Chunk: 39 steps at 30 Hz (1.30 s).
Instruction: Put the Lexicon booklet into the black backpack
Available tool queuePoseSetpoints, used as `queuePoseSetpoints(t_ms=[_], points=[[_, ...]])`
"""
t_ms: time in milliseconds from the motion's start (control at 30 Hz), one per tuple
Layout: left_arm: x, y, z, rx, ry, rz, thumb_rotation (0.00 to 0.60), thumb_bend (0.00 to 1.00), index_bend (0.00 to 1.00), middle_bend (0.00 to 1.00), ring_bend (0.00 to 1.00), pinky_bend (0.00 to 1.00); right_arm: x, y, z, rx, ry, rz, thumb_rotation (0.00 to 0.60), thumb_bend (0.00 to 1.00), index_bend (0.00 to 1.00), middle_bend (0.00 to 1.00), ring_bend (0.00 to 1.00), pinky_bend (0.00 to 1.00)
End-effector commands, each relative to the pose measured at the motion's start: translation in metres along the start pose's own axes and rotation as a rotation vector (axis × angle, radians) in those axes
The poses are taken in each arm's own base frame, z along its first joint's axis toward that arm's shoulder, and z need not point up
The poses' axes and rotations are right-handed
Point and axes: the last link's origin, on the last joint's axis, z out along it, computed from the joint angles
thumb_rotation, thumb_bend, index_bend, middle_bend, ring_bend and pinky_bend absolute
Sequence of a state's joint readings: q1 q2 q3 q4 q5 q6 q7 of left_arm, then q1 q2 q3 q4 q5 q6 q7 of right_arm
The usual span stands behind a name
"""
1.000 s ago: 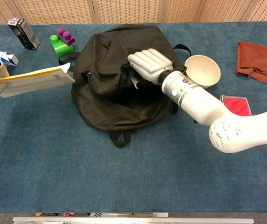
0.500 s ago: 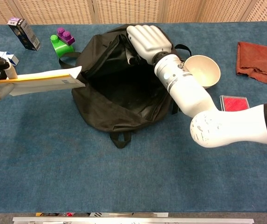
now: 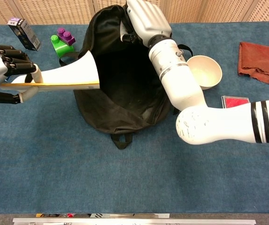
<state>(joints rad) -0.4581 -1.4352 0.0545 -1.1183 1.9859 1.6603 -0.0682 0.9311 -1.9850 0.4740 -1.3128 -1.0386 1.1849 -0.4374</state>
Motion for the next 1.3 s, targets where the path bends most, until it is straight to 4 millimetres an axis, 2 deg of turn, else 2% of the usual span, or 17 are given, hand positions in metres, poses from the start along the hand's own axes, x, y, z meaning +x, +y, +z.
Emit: queuePoseSetpoints(t_ms=[33,667,1300], points=[[-0.004,0.006,0.012,-0.032,0.008,-0.012,0.6,0.39,0.71,0.65,0.51,0.57,0.001,-0.006,0.004,-0.011,0.015,0.043,0.6,0.84,0.81,0.69,0.65,0.92],[-0.009,0.027,0.069,-0.127,0.098,-0.064,0.6,0.39,0.71,0.65,0.51,0.57,-0.001,-0.022,0.021,-0.072,0.033,0.216,0.6,0.84,0.81,0.69,0.65,0.92],[-0.046,0.05,0.101,-0.14,0.099,-0.097,0.6,0.39,0.7,0.65,0.51,0.57,0.015,-0.021,0.021,-0.115,-0.015,0.316,0.6,0.84,0.81,0.69,0.66,0.92]])
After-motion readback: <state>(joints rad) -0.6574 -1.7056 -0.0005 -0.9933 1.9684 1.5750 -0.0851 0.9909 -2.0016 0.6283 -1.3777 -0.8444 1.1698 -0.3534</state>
